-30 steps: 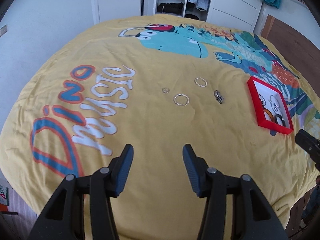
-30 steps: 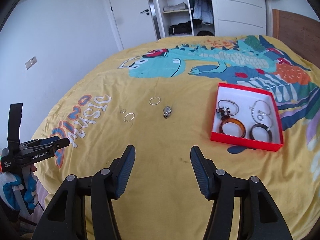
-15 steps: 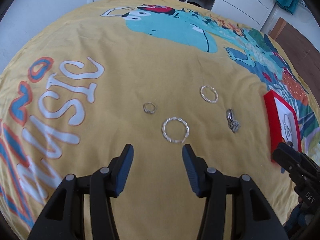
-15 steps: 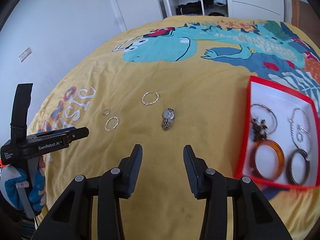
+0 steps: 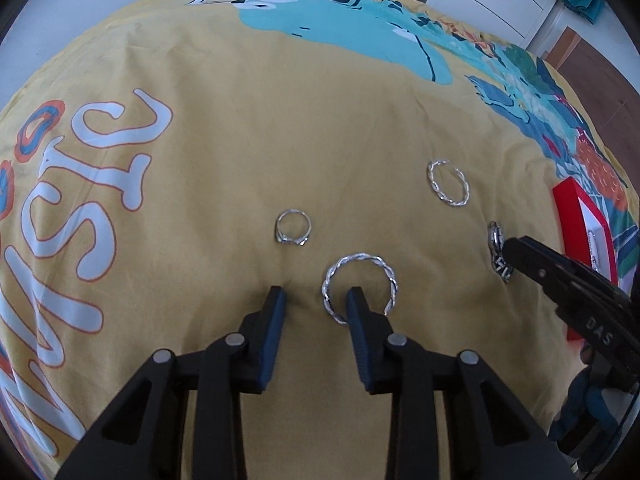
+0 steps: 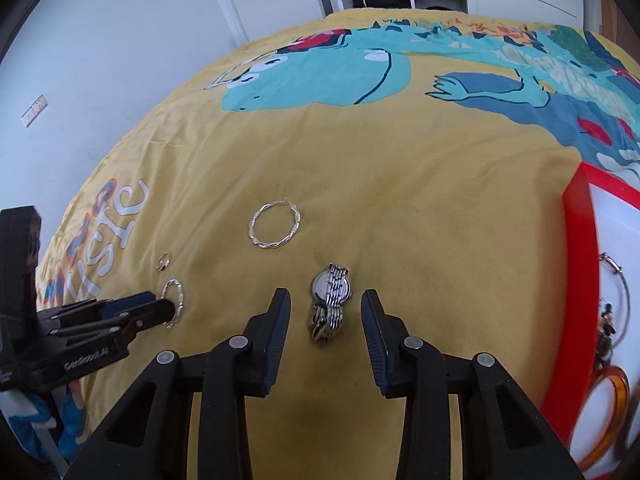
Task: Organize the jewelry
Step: 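Grasp the twisted silver hoop earring with the left tool while the right tool grasps the silver watch, then carry the hoop earring and watch over the red box and lower them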
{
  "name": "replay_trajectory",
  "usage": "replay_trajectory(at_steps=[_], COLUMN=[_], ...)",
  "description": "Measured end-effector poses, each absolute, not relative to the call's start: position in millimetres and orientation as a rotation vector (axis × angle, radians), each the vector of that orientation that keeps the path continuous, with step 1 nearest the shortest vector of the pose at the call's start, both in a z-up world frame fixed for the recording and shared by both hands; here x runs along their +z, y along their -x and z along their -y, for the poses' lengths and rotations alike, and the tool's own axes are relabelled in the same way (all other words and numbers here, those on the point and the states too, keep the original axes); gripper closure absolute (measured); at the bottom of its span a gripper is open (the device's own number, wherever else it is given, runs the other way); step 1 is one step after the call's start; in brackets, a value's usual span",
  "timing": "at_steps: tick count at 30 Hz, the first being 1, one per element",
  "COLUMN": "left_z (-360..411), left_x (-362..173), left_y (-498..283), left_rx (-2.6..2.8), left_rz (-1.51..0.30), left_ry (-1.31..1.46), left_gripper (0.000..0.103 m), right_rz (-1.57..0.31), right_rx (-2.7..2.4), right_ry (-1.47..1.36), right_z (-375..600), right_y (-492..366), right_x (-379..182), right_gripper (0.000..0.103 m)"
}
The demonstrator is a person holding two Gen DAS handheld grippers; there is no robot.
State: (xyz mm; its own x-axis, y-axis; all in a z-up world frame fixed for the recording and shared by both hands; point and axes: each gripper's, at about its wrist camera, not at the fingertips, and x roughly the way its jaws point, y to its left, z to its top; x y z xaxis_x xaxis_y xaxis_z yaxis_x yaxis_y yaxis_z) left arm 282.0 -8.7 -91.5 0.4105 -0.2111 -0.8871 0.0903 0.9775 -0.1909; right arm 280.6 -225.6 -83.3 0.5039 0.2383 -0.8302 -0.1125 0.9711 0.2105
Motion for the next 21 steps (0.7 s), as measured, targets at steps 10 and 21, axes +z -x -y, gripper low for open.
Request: replay_trajectory(at_steps=[10,21], left_z=[18,9], left_x=[-96,-77], left_y=[-282,-272], left_rx=[-0.177,-0.162], left_rz=[-1.111,-1.085], left_ry=[0.068,0.133], left_gripper=[0.083,0.098], right_rz=[-1.043,-1.021], right_rx=[0.196,0.210], right_ry=[-0.135,-0.142], right_z=[219,220], right_y=[-295,-274], right_x=[-106,-89], right_gripper=[0.070,0.080])
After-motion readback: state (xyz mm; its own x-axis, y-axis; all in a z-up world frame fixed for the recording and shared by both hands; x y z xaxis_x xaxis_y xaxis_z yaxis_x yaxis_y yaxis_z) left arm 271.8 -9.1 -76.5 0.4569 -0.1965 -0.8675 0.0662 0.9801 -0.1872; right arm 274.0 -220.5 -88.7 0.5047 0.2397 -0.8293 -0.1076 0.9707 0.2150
